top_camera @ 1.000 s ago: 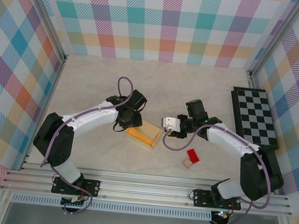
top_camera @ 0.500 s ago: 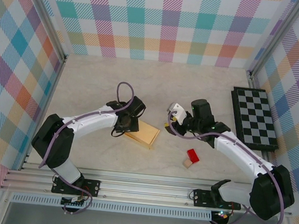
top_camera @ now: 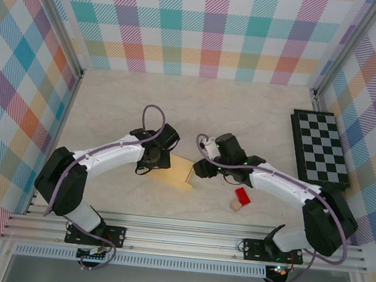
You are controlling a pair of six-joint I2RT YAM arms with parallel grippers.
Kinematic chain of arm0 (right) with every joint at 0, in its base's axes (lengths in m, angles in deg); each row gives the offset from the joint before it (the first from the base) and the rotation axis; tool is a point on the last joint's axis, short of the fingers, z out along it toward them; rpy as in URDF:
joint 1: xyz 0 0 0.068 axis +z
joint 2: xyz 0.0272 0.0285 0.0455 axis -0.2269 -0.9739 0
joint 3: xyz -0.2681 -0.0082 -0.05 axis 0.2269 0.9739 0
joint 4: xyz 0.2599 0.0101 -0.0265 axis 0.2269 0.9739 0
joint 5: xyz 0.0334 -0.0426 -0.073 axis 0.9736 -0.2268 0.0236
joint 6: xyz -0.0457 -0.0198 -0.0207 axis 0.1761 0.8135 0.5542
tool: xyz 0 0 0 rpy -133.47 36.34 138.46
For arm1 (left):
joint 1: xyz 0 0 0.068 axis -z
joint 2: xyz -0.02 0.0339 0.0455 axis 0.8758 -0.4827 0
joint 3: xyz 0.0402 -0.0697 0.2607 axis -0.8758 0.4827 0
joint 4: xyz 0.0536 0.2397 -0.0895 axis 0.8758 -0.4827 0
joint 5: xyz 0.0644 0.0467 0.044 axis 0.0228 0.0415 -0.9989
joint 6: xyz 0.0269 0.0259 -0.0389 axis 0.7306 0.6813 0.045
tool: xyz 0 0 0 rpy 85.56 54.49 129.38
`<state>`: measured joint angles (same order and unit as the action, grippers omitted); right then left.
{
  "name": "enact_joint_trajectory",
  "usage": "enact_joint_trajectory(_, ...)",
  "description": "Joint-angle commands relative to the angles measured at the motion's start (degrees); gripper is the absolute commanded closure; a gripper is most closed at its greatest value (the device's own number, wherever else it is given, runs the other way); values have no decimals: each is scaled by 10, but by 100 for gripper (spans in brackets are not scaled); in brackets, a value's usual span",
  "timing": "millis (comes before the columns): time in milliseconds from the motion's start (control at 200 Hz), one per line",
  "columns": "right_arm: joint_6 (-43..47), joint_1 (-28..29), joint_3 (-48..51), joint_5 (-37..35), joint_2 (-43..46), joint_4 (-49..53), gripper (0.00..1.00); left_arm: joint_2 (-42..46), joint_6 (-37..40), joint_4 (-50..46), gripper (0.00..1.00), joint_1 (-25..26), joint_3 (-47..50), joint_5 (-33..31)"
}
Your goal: Fold the paper box
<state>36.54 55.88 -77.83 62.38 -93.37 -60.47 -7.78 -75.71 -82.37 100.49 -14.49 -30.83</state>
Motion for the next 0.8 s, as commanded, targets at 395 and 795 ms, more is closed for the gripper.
enact_joint_trajectory(395,-88,50,-51,-75,-116,-22,48,23,-18,-1,29,6,61,-4)
enact_joint_trajectory(795,-79,50,-85,-113,-140,26,47,-10,-20,34,29,-11,75,7)
